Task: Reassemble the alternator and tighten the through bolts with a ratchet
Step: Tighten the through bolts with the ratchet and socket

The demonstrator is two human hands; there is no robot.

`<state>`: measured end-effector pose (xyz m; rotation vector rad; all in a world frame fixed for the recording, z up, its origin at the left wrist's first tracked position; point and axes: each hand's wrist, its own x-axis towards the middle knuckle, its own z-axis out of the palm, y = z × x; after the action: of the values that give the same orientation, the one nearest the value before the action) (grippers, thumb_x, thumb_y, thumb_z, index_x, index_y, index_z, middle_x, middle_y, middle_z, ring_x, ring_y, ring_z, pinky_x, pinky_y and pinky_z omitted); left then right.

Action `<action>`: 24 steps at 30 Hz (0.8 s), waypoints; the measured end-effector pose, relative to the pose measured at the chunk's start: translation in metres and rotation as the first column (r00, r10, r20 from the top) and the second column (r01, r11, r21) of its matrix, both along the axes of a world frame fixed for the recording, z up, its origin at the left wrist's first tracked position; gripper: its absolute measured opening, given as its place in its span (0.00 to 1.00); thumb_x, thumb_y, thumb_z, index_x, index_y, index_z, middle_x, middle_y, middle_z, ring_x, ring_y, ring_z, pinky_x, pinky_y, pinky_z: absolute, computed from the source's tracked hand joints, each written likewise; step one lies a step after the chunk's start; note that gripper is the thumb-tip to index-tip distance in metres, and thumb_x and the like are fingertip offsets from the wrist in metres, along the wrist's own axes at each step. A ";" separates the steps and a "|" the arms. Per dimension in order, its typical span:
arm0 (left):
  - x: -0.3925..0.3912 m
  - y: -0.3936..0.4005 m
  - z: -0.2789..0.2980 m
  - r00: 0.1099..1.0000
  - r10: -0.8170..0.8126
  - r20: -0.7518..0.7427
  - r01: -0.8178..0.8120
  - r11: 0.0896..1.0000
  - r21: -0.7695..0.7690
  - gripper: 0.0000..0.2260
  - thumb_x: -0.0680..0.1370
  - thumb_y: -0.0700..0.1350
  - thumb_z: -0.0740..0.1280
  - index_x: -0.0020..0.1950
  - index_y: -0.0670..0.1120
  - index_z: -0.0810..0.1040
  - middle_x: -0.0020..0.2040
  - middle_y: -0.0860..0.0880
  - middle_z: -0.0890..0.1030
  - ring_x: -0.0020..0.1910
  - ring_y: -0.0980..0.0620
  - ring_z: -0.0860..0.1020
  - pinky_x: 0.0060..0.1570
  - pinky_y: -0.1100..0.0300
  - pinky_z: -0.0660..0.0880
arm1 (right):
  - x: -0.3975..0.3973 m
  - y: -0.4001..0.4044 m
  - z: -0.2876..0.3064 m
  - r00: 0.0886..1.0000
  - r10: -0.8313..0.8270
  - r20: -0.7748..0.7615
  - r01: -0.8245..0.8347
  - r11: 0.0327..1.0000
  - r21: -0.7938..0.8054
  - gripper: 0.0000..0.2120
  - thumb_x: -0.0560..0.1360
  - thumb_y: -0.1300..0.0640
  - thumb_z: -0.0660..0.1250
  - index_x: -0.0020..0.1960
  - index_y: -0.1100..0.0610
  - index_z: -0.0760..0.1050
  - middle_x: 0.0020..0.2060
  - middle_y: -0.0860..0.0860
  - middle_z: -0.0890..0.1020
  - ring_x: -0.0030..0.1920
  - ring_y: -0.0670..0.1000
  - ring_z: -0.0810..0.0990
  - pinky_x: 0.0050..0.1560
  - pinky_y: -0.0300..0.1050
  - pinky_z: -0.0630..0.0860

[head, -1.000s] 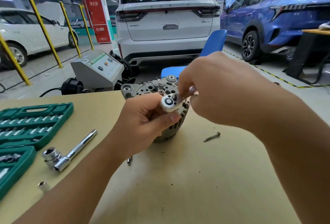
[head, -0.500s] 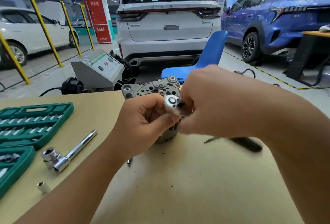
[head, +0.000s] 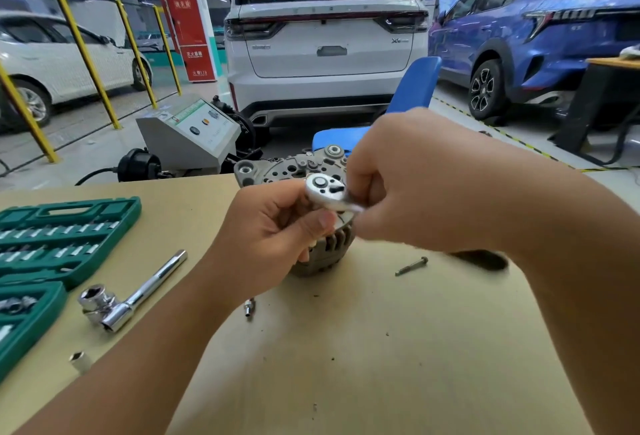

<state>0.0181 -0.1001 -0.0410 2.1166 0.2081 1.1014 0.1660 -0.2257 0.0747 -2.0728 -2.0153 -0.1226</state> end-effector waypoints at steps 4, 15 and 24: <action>-0.002 0.002 -0.001 1.000 0.005 -0.028 -0.004 1.000 0.014 0.10 0.79 0.49 0.70 0.51 0.42 0.84 0.37 0.42 0.82 0.29 0.55 0.76 0.28 0.63 0.74 | 0.006 0.003 -0.003 0.999 -0.039 -0.002 0.039 0.989 0.143 0.04 0.74 0.54 0.71 0.47 0.47 0.83 0.40 0.45 0.81 0.40 0.49 0.79 0.41 0.47 0.78; -0.001 0.004 -0.003 1.000 0.007 -0.006 -0.007 1.000 0.012 0.14 0.79 0.48 0.71 0.53 0.36 0.84 0.35 0.47 0.80 0.29 0.55 0.73 0.29 0.62 0.72 | 0.001 0.003 -0.004 0.999 -0.030 0.019 0.027 0.990 0.138 0.06 0.72 0.55 0.69 0.45 0.47 0.82 0.40 0.45 0.81 0.42 0.52 0.80 0.43 0.49 0.80; -0.005 0.005 0.002 0.998 -0.053 -0.020 0.054 0.997 0.047 0.04 0.79 0.44 0.71 0.50 0.45 0.83 0.38 0.43 0.78 0.30 0.51 0.75 0.30 0.60 0.74 | -0.002 0.002 -0.006 0.998 -0.039 0.048 0.035 0.997 0.075 0.10 0.71 0.60 0.67 0.47 0.47 0.82 0.41 0.47 0.81 0.42 0.54 0.80 0.43 0.51 0.80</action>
<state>0.0132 -0.0955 -0.0385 2.1625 0.1347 1.0648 0.1642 -0.2237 0.0691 -2.0815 -1.9701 -0.2541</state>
